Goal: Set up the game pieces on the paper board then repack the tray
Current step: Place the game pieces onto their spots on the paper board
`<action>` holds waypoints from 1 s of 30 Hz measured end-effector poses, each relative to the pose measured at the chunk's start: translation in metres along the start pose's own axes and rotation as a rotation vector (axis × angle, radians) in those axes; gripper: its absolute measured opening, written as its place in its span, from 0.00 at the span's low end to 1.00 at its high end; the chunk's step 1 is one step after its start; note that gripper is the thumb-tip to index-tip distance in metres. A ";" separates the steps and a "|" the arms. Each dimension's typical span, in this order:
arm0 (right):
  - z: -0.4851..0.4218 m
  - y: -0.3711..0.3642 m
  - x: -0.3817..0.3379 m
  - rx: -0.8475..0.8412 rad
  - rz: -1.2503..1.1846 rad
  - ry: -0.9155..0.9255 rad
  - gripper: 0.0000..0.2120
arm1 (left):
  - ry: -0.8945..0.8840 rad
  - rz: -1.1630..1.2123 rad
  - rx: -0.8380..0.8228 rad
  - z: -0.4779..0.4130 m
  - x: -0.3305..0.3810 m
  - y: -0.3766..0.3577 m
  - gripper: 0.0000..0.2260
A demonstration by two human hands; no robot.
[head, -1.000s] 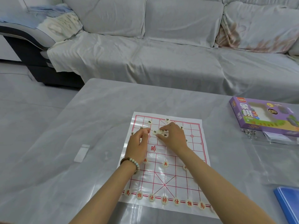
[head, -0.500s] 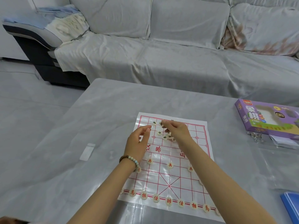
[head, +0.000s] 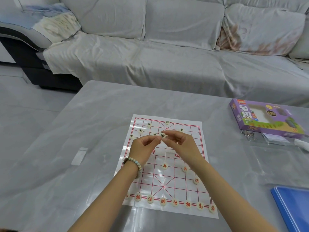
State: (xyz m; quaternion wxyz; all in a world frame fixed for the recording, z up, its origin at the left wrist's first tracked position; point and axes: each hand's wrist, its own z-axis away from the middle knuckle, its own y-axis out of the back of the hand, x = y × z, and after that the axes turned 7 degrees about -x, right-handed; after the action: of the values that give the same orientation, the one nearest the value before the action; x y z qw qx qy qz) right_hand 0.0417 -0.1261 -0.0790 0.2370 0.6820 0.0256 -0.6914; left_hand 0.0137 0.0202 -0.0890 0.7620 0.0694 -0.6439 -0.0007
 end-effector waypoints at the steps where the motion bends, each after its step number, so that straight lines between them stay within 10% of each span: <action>1: 0.001 0.003 0.003 0.004 0.099 0.037 0.11 | 0.020 0.010 -0.008 0.000 0.001 -0.004 0.05; 9: 0.000 0.050 0.031 0.063 0.537 0.084 0.12 | 0.049 -0.111 -0.153 -0.019 0.006 -0.048 0.05; 16: -0.056 0.116 0.090 0.354 0.448 -0.099 0.12 | -0.077 -0.561 -0.145 -0.060 -0.014 -0.072 0.17; 30: -0.091 0.129 0.132 0.374 0.489 -0.125 0.14 | -0.126 -1.146 -0.264 -0.085 -0.041 -0.076 0.33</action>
State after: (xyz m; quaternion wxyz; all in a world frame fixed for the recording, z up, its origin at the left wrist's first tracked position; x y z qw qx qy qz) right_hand 0.1790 -0.2467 -0.1740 0.2680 0.6557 -0.2814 -0.6473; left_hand 0.0968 -0.0426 -0.1515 0.6026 0.3103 -0.5423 -0.4964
